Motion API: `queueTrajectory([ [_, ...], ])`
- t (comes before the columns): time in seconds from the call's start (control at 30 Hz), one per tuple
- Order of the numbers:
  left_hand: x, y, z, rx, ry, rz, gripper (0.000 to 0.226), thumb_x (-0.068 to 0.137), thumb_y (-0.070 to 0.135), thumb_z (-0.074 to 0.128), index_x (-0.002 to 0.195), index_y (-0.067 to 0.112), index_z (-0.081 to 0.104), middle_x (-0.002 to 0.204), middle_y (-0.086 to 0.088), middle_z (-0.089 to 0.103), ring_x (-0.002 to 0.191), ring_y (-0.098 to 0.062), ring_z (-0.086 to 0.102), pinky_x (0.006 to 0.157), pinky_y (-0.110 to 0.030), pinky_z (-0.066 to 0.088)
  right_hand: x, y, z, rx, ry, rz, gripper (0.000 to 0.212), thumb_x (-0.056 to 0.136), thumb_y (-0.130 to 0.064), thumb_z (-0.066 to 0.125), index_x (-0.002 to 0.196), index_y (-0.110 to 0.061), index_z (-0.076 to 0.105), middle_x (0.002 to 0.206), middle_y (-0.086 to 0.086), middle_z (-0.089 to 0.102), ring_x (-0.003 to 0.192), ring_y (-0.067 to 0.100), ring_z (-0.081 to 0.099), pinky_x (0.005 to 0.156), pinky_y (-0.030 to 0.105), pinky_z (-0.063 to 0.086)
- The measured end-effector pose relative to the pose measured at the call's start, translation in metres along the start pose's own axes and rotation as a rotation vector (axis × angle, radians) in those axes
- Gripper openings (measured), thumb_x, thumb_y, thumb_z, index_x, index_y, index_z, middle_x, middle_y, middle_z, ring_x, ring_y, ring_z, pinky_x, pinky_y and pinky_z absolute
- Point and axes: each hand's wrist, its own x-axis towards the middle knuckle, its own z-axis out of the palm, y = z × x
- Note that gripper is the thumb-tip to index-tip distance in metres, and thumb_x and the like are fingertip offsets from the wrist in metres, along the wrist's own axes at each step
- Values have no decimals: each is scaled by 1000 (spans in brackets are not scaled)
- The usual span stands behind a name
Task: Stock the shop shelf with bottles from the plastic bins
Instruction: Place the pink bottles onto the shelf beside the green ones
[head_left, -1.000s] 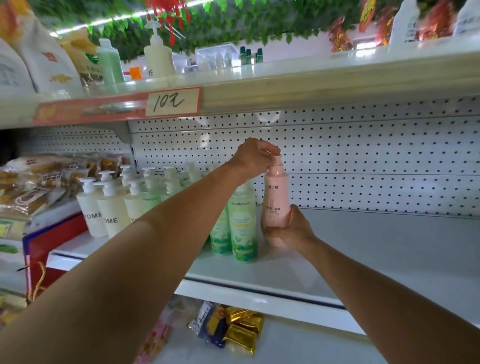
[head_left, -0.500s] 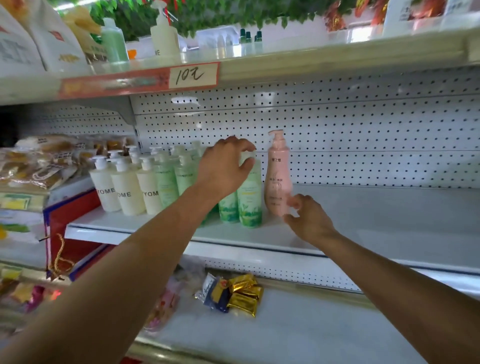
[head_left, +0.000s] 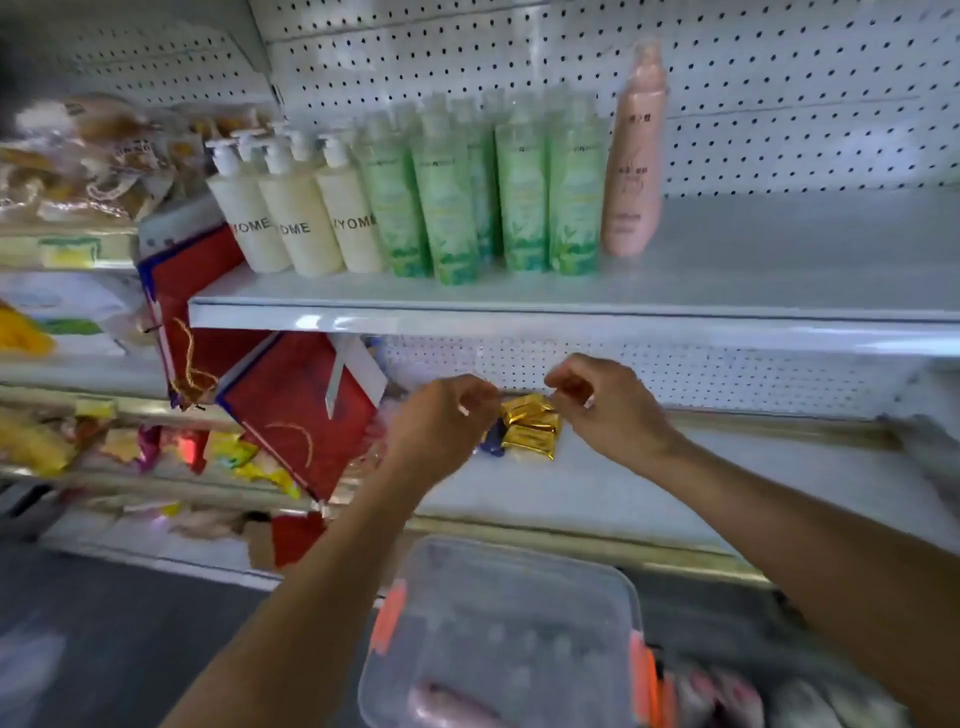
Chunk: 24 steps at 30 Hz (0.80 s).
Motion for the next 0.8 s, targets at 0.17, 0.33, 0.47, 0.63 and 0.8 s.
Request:
queueTrajectory([
  [0.17,-33,-85,46,-156,-177,-195,22,75,44,65,90,28,71,77,2,71,72,-15,68,70,-29,52,-42,30,75,36,-247,191,12,84,-21,65,93,-29,67,97,-7,68,90,18,64,83,40,53],
  [0.33,-65,-158,107,-347,-321,-515,11,89,21,66,79,24,64,77,-8,67,54,-10,57,51,-20,40,-91,82,156,5,-552,389,14,76,-27,61,89,-30,65,99,-3,70,93,19,67,84,36,54],
  [0.47,-87,-221,165,-323,-415,-717,11,87,18,67,96,12,69,82,-11,68,73,-24,66,63,-27,44,-128,125,214,-21,-782,500,17,77,-26,65,94,-27,61,99,-4,68,99,16,65,84,27,50],
  [0.63,-97,-286,226,-145,-579,-747,30,84,13,69,113,10,66,110,-11,70,104,-24,66,88,-28,49,-166,170,279,-57,-919,649,27,84,-20,62,110,-13,60,110,5,66,103,21,63,77,25,47],
  [0.8,-98,-324,274,92,-839,-668,45,86,16,64,130,19,55,135,-7,52,115,-27,59,96,-33,48,-187,206,325,-115,-1033,777,36,87,-23,62,117,-4,58,118,12,63,104,27,62,75,28,46],
])
